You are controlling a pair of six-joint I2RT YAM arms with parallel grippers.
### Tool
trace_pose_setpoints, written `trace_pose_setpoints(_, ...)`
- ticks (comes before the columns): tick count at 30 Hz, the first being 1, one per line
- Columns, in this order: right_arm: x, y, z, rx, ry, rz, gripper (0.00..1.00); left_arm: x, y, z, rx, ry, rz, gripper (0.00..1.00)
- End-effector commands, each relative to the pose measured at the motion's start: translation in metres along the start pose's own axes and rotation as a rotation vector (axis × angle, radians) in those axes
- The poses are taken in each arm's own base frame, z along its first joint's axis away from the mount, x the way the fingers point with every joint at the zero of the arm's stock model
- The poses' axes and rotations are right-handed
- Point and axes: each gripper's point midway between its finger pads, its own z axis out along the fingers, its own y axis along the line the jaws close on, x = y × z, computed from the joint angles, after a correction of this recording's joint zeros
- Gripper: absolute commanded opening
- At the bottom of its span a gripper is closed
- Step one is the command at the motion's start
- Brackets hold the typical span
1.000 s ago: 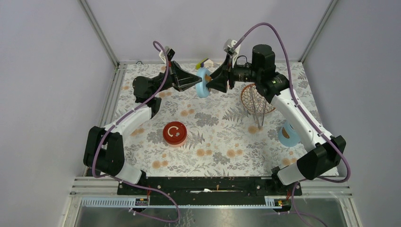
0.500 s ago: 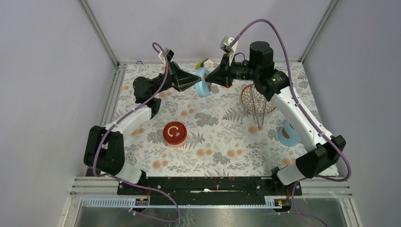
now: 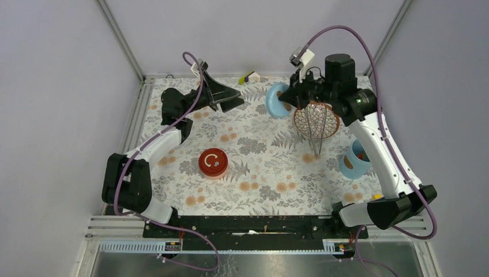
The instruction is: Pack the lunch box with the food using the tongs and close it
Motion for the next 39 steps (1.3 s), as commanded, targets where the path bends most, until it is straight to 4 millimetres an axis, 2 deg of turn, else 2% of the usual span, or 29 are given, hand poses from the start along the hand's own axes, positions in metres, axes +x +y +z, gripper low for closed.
trace_pose_setpoints(1,0.020,-0.036,-0.050,0.217,0.154,0.027,0.00,0.003,-0.001,-0.005,-0.050,0.044,0.154,0.99)
trace_pose_setpoints(6,0.057,-0.065,-0.107,0.366,0.319,0.108,0.00,0.009,0.017,-0.010,-0.148,0.085,0.239,0.99)
trace_pose_setpoints(13,0.109,-0.081,-0.188,0.557,0.538,0.222,0.00,0.023,0.046,-0.016,-0.316,0.196,0.406,0.99)
trace_pose_setpoints(15,0.129,-0.083,-0.207,0.585,0.595,0.291,0.00,0.029,0.050,-0.016,-0.347,0.213,0.445,0.99)
trace_pose_setpoints(19,0.168,-0.089,-0.232,0.597,0.714,0.384,0.00,0.038,0.054,-0.017,-0.364,0.237,0.465,0.99)
trace_pose_setpoints(25,0.190,-0.102,-0.250,0.584,0.786,0.470,0.00,0.041,0.051,-0.019,-0.365,0.242,0.456,0.99)
trace_pose_setpoints(31,0.213,-0.106,-0.253,0.527,0.835,0.536,0.00,0.043,0.052,-0.019,-0.363,0.248,0.442,0.99)
trace_pose_setpoints(39,0.227,-0.112,-0.249,0.497,0.861,0.567,0.00,0.047,0.056,-0.021,-0.370,0.252,0.436,0.99)
